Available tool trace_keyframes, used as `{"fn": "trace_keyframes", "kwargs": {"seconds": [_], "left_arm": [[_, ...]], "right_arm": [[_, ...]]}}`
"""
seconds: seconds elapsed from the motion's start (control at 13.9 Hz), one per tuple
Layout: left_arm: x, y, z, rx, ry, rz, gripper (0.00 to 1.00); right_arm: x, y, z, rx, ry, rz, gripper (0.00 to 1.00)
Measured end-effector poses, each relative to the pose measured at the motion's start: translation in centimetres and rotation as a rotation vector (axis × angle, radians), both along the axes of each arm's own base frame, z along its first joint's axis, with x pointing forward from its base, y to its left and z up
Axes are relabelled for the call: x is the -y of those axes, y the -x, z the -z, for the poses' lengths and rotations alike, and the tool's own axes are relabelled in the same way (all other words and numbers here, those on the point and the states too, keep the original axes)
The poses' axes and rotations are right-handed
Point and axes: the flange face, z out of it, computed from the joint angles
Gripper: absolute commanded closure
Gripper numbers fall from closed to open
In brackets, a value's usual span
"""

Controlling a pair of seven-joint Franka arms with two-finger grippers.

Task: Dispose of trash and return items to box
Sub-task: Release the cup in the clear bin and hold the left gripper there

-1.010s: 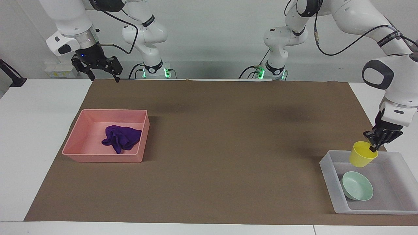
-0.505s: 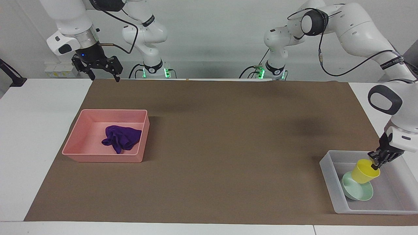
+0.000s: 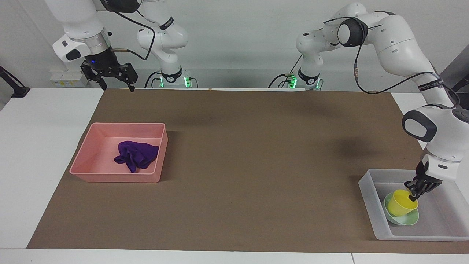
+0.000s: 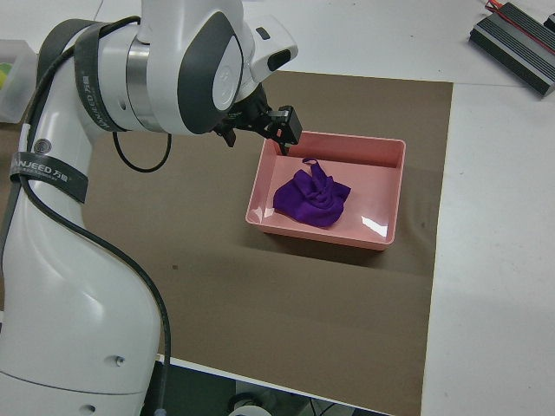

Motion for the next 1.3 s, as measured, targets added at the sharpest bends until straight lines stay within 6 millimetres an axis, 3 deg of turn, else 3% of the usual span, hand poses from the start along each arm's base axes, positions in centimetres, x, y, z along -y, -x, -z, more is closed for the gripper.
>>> {"fn": "trace_keyframes", "kwargs": {"seconds": [0.07,0.14,0.5,0.72,1.01,1.3], "left_arm": [[0.0,0.0,0.0,-0.001,0.0,0.0,0.11],[0.0,0.0,0.0,-0.001,0.0,0.0,0.0],[0.9,0.1,-1.2,-0.004,-0.014,0.072,0.0],[2.8,1.0,-5.0,-0.037,-0.021,0.167,0.0],[7.6,3.8,-11.6,-0.091,-0.023,0.31,0.0],[14.9,8.4,-15.6,-0.161,-0.042,0.438,0.0]], "right_arm": [[0.0,0.0,0.0,0.0,0.0,0.0,0.0],[0.0,0.0,0.0,0.0,0.0,0.0,0.0],[0.0,0.0,0.0,0.001,0.0,0.0,0.0],[-0.1,-0.3,0.0,0.021,0.0,0.004,0.0],[-0.1,-0.7,0.7,0.013,0.001,0.042,0.0],[-0.1,-0.7,0.8,0.013,0.001,0.044,0.0]]}}
